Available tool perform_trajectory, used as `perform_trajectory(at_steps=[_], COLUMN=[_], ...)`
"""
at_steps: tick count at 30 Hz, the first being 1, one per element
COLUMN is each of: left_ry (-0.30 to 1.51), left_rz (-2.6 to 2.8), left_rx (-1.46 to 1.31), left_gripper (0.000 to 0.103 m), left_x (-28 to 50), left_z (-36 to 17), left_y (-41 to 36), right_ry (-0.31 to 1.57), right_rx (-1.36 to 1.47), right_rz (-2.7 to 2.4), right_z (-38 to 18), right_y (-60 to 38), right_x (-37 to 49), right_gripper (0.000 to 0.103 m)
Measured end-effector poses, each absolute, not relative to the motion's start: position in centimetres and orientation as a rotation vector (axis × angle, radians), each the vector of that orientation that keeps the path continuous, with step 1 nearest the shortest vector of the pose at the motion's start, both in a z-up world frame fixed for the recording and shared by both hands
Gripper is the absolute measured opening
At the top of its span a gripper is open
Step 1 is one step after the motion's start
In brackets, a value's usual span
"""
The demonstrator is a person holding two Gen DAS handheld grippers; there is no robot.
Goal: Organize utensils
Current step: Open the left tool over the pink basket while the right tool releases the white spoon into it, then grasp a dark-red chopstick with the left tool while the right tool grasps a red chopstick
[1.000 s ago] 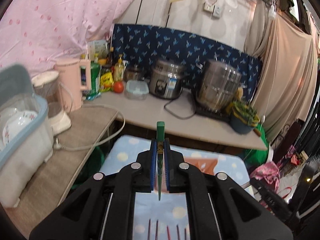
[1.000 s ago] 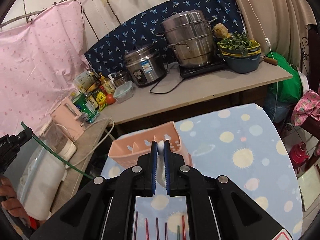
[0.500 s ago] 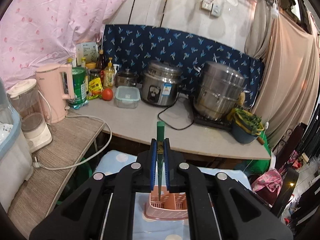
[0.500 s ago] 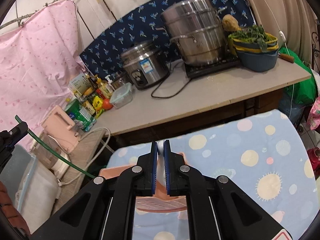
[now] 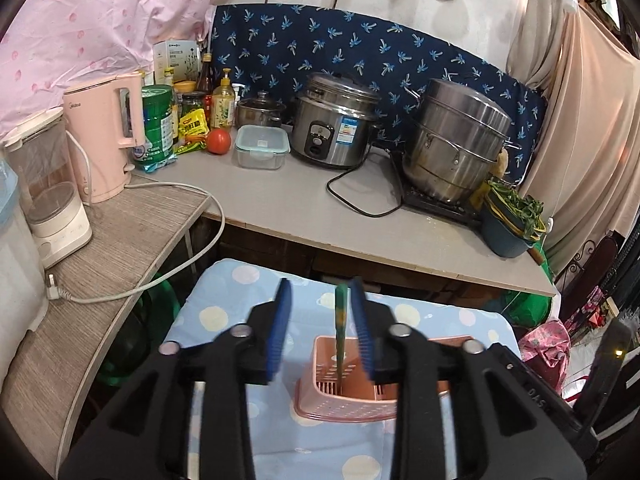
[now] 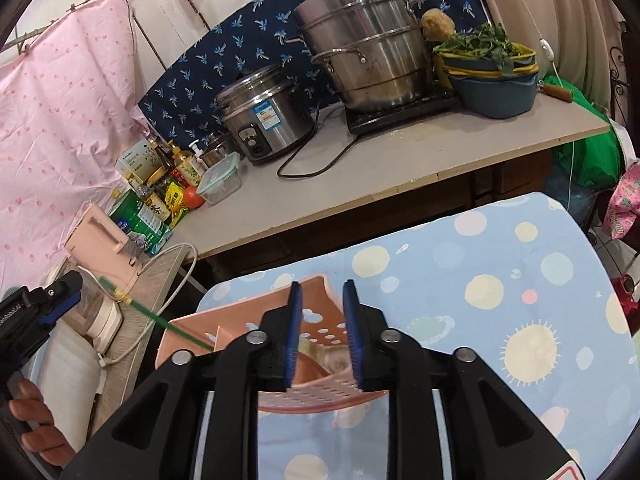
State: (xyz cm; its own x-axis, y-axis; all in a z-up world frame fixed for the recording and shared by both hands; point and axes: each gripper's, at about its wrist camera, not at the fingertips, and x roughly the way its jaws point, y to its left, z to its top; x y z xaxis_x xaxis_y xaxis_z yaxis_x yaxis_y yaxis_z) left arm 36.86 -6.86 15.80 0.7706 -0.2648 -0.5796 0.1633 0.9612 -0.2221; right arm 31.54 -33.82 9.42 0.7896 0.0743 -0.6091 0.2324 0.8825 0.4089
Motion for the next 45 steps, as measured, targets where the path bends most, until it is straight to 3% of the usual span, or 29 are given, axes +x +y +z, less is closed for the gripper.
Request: perform_trajectory(at_steps=[4,10,28,45], left_ry=[0.633,0.637,0.917,1.014], left_rz=[-0.209,-0.185,-0.19,-0.135], left_rx=[-0.156,-0.143,0.043,0.068], left_gripper=[0.053,0.064,0.064,0.064], left_x=[34.9,30.0,13.3,8.2], left_z=[16.4,16.7,4.0,-2.6], left_y=[-6.0,-4.0,-1.9,0.4], right_ry=[0.652,0.669,0.86,0.977], right_rx=[0.466,0.44,0.318,0.214], right_rz=[-0.086,-0.081,-0.167,-0.136], right_z=[11.0,11.6,3.8,-2.4], right_y=[-33.0,-31.5,-27.2,-22.8], right_x=[28.6,21.9,2.9,-0.2], right_gripper=[0.033,0.038,0.038,0.037])
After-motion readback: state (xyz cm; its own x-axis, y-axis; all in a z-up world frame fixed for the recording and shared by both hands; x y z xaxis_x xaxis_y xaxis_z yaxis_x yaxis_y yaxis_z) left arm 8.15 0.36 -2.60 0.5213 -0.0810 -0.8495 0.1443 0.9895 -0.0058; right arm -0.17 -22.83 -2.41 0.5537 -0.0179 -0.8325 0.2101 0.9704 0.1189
